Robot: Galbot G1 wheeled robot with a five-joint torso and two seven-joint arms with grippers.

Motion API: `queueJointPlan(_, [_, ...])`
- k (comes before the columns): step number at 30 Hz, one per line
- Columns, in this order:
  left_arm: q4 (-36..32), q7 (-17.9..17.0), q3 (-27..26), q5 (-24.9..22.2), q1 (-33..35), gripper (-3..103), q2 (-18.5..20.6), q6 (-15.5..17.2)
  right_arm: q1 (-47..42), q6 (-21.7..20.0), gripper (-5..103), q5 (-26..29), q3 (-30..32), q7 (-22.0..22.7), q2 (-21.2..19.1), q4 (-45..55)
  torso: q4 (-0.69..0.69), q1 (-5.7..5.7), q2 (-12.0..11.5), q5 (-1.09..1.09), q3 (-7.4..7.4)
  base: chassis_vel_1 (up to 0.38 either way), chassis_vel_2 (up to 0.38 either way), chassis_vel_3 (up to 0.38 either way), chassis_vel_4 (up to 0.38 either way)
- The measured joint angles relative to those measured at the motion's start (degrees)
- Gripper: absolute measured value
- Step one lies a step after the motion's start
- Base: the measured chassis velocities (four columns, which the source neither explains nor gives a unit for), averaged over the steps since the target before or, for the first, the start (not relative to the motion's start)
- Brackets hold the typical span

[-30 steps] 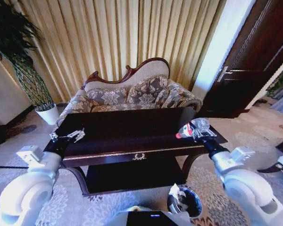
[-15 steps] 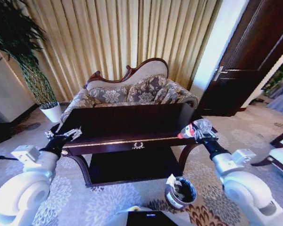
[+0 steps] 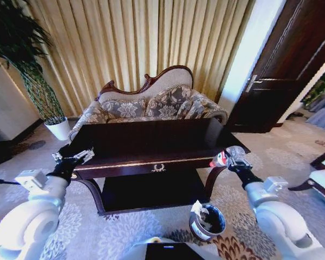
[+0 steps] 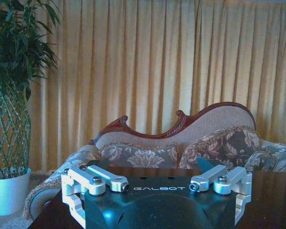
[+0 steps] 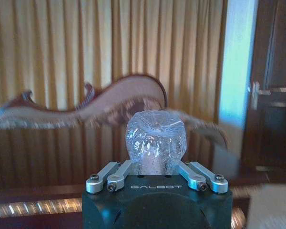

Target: Move to the front of the table and place the trash on the table into the trash bin.

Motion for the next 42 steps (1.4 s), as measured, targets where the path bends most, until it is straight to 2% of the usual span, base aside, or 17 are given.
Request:
queueJointPlan(6, [0.0, 0.0, -0.4, 0.3, 0.2, 100, -0.7, 0.4, 2.3, 2.1, 21, -5.1, -5.2, -0.2, 2.8, -12.6, 0.0, 0.01, 0.0, 0.01, 0.01, 0.0, 0.0, 0.0, 0.0])
queueJointPlan(12, [0.0, 0.0, -0.6, 0.2, 0.1, 100, -0.6, 0.4, 7.3, 6.6, 21, -10.8, -8.4, -0.5, 5.9, -31.9, 0.01, 0.0, 0.0, 0.0, 0.01, 0.0, 0.0, 0.0, 0.0])
queueJointPlan(19, [0.0, 0.0, -1.1, 0.2, 0.2, 100, -0.5, 0.2, 11.0, 9.9, 21, -12.3, -8.6, -0.5, 8.8, -45.8, 0.01, 0.01, 0.0, 0.02, 0.01, 0.0, 0.0, 0.0, 0.0])
queueJointPlan(22, [0.0, 0.0, -1.0, 0.3, 0.1, 100, -0.6, 0.0, 11.0, 10.2, 21, -11.6, -8.6, -0.4, 9.4, -47.3, 0.0, 0.0, 0.0, 0.0, 0.01, 0.0, 0.0, 0.0, 0.0])
queueJointPlan(23, [0.0, 0.0, -0.8, 0.5, 0.1, 100, -0.6, -0.3, 11.1, 10.2, 18, -11.3, -8.6, -0.4, 9.6, -47.6, 0.0, 0.0, 0.0, 0.0, 0.0, 0.0, 0.0, 0.0, 0.0])
queueJointPlan(26, [0.0, 0.0, -0.3, 0.8, -0.1, 100, -0.6, -0.8, 11.0, 10.2, 28, -11.1, -8.6, -0.4, 9.9, -47.9, 0.0, 0.01, 0.0, 0.0, 0.01, 0.0, 0.0, 0.0, 0.0])
queueJointPlan(27, [0.0, 0.0, -0.3, 0.9, -0.1, 100, -0.6, -0.9, 10.8, 10.2, 28, -11.1, -8.6, -0.4, 9.9, -47.9, 0.01, 0.01, 0.0, 0.0, 0.01, 0.0, 0.0, 0.0, 0.0])
queueJointPlan(29, [0.0, 0.0, -0.3, 1.0, -0.2, 100, -0.4, -0.9, 10.4, 10.0, 39, -11.3, -8.6, -0.4, 10.0, -47.8, 0.0, 0.01, 0.0, 0.0, 0.01, 0.0, 0.0, 0.0, 0.0])
queueJointPlan(30, [0.0, 0.0, -0.3, 1.0, -0.2, 100, -0.4, -0.9, 10.4, 10.0, 39, -11.3, -8.6, -0.4, 10.0, -47.8, 0.0, 0.01, 0.0, 0.0, 0.01, 0.0, 0.0, 0.0, 0.0])
queueJointPlan(33, [0.0, 0.0, -0.5, 1.1, -0.2, 100, -0.2, -1.0, 10.0, 9.9, 57, -11.4, -8.5, -0.4, 10.2, -47.5, 0.0, 0.0, 0.0, 0.0, 0.0, 0.0, 0.0, 0.0, 0.0])
queueJointPlan(35, [0.0, -0.1, -0.5, 1.1, -0.2, 100, -0.2, -1.0, 10.0, 9.9, 57, -11.4, -8.5, -0.4, 10.3, -47.5, 0.0, 0.0, 0.0, 0.0, 0.0, 0.0, 0.0, 0.0, 0.0])
queueJointPlan(37, [0.0, -0.1, -0.5, 1.2, -0.2, 100, -0.3, -1.1, 9.8, 9.8, 68, -11.4, -8.5, -0.4, 10.4, -46.9, 0.0, 0.0, 0.0, 0.0, 0.0, 0.0, 0.0, 0.0, 0.0])
queueJointPlan(38, [0.0, -0.1, -0.5, 1.2, -0.2, 100, -0.3, -1.1, 9.8, 9.8, 68, -11.4, -8.5, -0.4, 10.4, -46.9, 0.0, 0.0, 0.0, 0.0, 0.0, 0.0, 0.0, 0.0, 0.0])
queueJointPlan(40, [0.0, -0.1, -0.4, 1.3, -0.2, 100, -0.4, -1.1, 9.8, 9.8, 78, -11.4, -8.5, -0.4, 10.5, -46.6, 0.0, 0.0, 0.0, 0.0, 0.01, 0.0, 0.0, 0.0, 0.0])
queueJointPlan(41, [0.0, -0.1, -0.4, 1.3, -0.2, 100, -0.4, -1.1, 9.8, 9.8, 78, -11.4, -8.5, -0.3, 10.6, -46.5, 0.01, 0.0, 0.0, 0.0, 0.01, 0.0, 0.0, 0.0, 0.0])
queueJointPlan(42, [0.0, -0.1, -0.4, 1.3, -0.2, 100, -0.4, -1.2, 9.7, 9.8, 84, -11.4, -8.5, -0.3, 10.6, -46.4, 0.0, 0.01, 0.0, 0.0, 0.0, 0.0, 0.0, 0.0, 0.0])
